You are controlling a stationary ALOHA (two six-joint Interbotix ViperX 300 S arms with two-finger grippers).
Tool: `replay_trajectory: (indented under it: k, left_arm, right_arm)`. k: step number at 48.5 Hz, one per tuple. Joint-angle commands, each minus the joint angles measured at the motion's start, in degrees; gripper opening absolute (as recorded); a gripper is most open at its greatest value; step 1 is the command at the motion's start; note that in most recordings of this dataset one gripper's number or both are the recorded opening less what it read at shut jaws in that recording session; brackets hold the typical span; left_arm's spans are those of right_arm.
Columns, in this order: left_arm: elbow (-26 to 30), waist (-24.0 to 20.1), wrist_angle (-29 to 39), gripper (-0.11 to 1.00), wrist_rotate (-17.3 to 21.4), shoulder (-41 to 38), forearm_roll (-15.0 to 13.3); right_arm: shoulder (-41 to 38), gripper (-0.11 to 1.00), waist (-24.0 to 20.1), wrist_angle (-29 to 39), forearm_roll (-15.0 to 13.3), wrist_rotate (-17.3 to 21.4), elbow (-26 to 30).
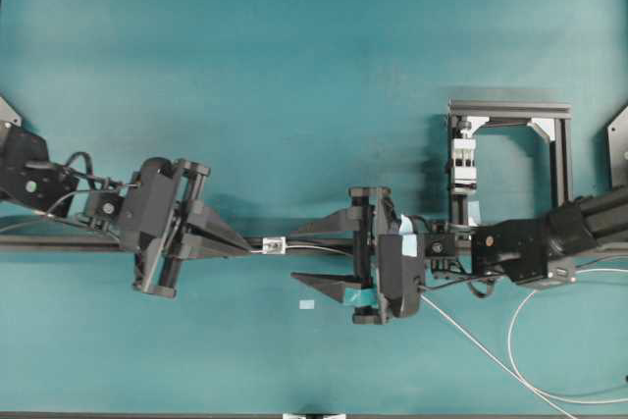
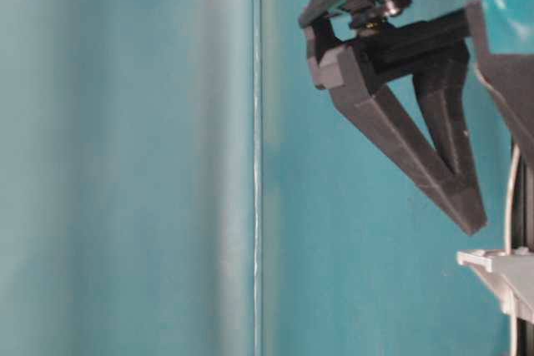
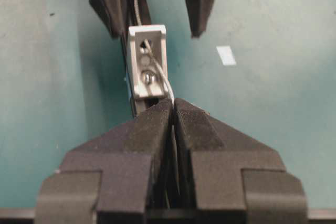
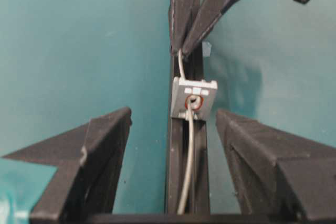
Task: Insert the wire into the hole on the left side and pull it with the left arm.
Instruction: 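Open the right gripper and pull the wire leftward with the left gripper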
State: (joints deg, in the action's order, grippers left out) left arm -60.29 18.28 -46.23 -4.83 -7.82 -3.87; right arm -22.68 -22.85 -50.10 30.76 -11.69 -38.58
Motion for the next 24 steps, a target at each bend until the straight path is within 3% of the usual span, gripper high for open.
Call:
replay_trajectory:
  k: [1, 24]
  left_arm:
    - [-0.9, 0.4, 1.9, -0.10, 0.0, 3.7, 0.2]
    - [-9.6, 1.1, 14.6, -0.10, -3.3, 19.6, 0.2]
  right_arm:
    - [3.0, 0.73, -0.3, 0.0, -0.2, -0.1, -0.2]
    - [4.6, 0.73, -0.4, 0.0, -0.2, -0.1, -1.5]
